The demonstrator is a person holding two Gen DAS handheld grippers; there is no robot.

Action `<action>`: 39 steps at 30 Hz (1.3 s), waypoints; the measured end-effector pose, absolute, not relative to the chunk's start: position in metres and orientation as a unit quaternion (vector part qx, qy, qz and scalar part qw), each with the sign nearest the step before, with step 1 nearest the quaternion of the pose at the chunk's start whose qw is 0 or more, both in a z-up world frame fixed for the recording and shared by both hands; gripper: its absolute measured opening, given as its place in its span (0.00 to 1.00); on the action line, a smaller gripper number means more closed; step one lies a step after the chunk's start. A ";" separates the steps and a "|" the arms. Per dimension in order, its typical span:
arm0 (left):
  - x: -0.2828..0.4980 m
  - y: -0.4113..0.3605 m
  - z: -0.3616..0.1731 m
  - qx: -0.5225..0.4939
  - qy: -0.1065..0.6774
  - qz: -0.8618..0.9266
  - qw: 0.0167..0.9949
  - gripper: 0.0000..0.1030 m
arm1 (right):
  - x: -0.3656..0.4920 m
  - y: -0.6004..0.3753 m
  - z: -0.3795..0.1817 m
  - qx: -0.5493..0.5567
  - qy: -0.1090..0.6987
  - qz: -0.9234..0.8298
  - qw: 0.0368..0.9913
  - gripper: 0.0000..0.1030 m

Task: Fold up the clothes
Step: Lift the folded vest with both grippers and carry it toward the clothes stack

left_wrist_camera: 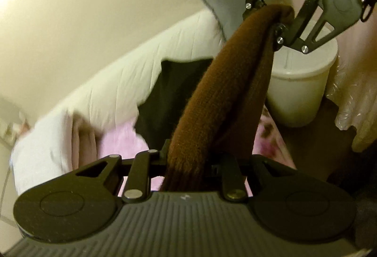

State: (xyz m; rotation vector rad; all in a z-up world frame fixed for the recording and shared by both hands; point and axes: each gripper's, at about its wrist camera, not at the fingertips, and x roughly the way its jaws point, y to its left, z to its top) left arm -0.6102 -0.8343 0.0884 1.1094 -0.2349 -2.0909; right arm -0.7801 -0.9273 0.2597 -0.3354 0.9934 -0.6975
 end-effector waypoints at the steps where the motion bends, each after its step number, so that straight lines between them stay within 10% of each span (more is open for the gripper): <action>1: -0.615 -0.845 0.094 0.430 -0.102 -0.819 0.366 0.18 | -0.786 -0.936 0.267 -0.155 0.463 -0.337 0.805 0.26; 17: -0.712 -1.084 0.157 0.393 -0.199 -0.772 0.459 0.18 | -0.883 -1.212 0.347 -0.256 0.378 -0.374 0.807 0.26; 27: -0.755 -1.122 -0.065 0.537 -0.095 -0.745 0.384 0.21 | -0.913 -1.289 0.179 -0.225 0.495 -0.250 0.801 0.27; 39: -0.726 -1.084 -0.067 0.529 -0.128 -0.734 0.406 0.28 | -0.939 -1.261 0.155 -0.235 0.518 -0.235 0.788 0.37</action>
